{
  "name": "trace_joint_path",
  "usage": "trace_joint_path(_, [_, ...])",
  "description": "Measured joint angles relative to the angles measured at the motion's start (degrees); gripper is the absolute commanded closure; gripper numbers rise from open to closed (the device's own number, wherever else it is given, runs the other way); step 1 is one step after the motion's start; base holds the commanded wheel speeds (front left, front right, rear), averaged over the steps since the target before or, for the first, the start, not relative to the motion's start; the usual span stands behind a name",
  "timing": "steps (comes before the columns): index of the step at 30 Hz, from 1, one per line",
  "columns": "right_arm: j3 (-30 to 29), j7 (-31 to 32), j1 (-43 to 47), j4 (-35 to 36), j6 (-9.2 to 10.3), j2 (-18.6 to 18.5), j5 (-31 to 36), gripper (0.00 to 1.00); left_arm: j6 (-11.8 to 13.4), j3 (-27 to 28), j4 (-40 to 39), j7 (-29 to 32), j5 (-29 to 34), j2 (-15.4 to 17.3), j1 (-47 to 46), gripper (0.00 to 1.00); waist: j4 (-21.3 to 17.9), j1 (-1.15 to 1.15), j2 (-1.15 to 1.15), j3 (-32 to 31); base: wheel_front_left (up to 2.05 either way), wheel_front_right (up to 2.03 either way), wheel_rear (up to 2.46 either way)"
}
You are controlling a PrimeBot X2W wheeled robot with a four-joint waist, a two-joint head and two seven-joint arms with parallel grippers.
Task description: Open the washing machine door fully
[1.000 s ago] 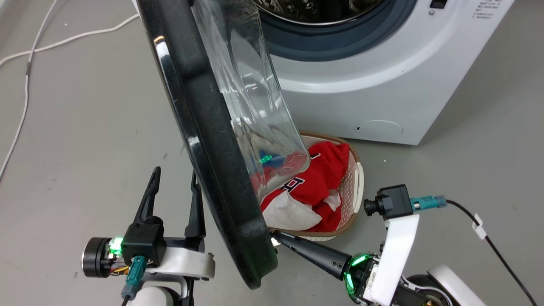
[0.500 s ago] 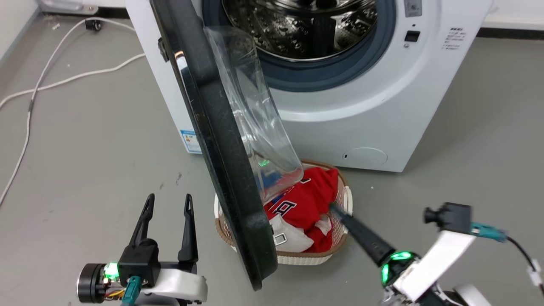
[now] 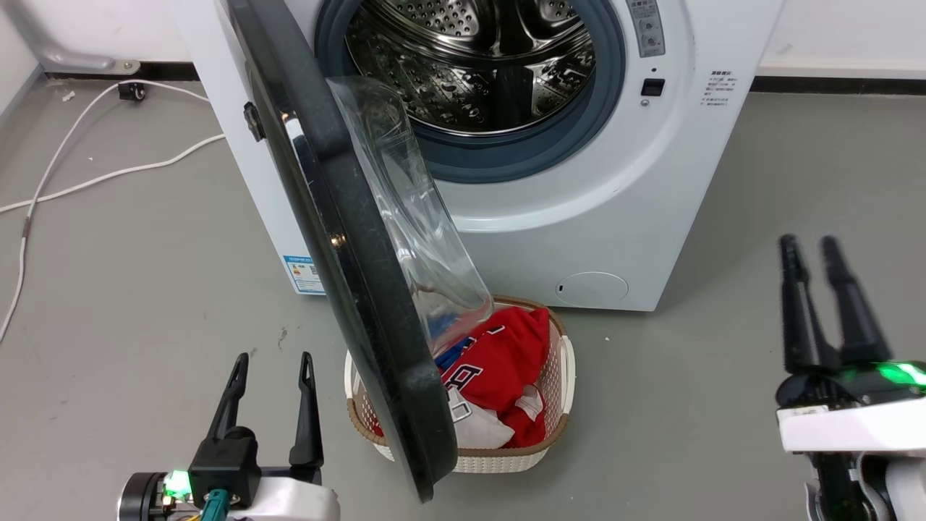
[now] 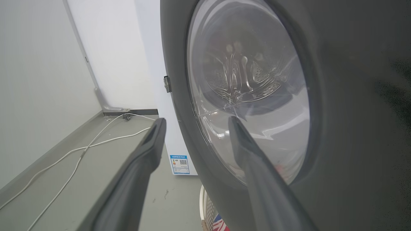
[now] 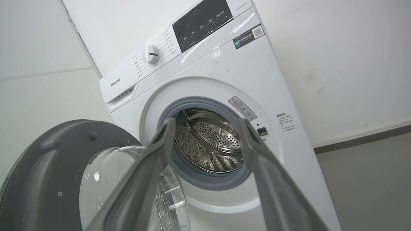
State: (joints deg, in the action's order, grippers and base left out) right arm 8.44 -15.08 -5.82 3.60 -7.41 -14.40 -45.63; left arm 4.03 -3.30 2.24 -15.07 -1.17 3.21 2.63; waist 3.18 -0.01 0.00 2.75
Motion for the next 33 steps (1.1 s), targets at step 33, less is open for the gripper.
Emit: trace_joint_path(33, [-12.8,0.0,12.9,-1.0,-0.09,11.4,37.5,0.00,0.0,0.6,0.1,0.0,0.3,0.1,1.3,0.00,-0.5,0.01,0.00,-1.6,0.00,0.00,0.00])
